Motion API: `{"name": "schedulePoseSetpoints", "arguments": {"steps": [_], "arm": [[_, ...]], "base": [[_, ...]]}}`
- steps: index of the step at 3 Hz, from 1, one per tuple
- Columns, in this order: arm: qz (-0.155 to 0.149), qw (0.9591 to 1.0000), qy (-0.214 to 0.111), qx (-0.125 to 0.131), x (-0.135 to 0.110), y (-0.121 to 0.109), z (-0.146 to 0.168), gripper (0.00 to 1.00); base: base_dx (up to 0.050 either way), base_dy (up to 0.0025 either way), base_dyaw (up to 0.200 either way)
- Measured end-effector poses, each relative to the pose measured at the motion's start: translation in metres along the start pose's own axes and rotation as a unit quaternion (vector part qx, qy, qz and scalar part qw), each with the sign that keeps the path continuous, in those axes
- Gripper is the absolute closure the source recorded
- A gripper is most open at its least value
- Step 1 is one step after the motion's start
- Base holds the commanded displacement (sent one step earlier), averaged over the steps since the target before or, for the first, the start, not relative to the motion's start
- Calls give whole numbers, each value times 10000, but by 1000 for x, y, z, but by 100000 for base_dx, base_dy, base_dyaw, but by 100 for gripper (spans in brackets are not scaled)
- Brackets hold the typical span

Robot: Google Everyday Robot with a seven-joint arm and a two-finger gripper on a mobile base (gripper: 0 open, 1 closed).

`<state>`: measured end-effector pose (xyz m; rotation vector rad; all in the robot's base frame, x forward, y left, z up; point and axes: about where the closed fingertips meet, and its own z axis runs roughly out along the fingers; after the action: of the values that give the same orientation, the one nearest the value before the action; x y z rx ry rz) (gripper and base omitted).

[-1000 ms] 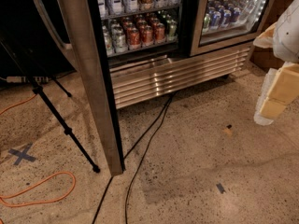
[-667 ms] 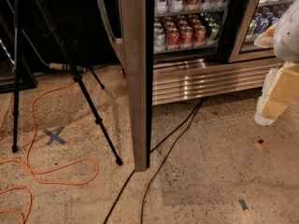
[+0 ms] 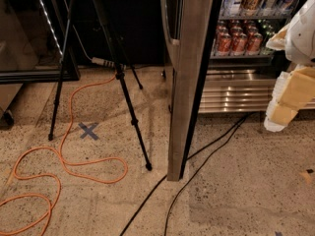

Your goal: Close left fridge door

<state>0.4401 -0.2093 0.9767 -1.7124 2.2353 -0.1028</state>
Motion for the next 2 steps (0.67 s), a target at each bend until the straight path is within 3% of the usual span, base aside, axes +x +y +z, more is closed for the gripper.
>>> {"name": "schedulePoseSetpoints", "arguments": {"steps": [1, 2], "arm": [[-33, 9999, -102, -38, -10, 18, 15, 0], [-129, 9996, -221, -109, -17, 56, 38, 0]], "base": [[0, 0, 0], [0, 0, 0]]}}
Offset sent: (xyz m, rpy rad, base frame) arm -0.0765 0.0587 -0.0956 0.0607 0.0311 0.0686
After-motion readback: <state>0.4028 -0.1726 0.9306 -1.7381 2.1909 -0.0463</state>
